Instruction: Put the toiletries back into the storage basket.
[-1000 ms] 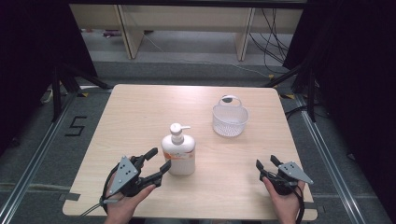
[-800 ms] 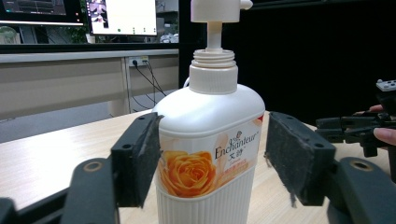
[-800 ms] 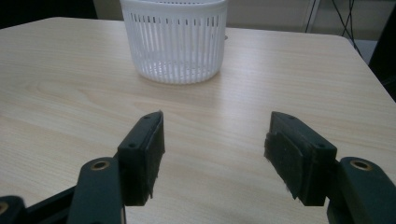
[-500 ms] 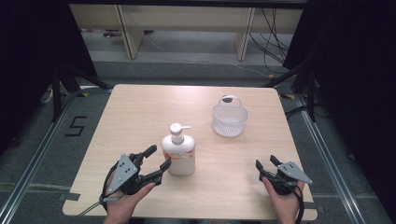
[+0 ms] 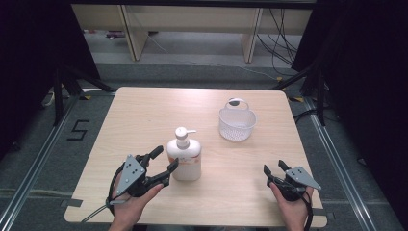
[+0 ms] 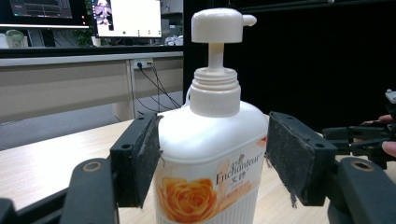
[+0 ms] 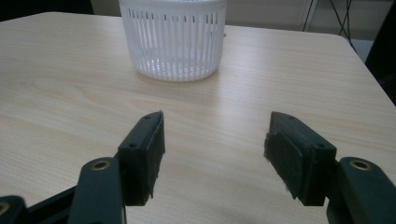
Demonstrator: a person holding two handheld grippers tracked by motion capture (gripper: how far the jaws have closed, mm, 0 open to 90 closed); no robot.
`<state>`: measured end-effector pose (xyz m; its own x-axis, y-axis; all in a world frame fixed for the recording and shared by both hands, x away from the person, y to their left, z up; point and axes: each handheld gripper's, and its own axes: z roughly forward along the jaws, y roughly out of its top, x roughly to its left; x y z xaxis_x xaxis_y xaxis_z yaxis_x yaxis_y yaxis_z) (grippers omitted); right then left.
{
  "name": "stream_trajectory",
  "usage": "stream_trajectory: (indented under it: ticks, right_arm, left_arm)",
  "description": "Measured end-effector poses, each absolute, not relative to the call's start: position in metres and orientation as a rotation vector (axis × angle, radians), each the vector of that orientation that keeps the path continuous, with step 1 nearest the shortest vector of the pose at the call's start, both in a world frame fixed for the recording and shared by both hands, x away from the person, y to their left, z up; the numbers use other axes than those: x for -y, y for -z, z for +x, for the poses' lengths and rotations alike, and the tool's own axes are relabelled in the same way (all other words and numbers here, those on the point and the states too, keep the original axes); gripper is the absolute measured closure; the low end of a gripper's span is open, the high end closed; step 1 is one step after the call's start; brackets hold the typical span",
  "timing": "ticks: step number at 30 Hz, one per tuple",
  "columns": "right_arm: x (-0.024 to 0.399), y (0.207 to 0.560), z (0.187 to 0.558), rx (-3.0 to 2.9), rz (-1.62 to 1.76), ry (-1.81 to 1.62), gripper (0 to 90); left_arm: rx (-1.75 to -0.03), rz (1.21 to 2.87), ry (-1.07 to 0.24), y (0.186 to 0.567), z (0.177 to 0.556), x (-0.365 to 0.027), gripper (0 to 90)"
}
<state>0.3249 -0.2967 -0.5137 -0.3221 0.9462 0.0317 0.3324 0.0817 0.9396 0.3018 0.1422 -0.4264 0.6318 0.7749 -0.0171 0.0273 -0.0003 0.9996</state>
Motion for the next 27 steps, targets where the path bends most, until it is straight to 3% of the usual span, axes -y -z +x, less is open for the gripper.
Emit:
stream_trajectory:
  ticks: [27]
  right_arm:
    - [0.296,0.512,0.325,-1.742,1.256,-1.183,38.1]
  left_arm:
    - [-0.759,1.449,-0.758,0.4,0.323,-0.106,40.8]
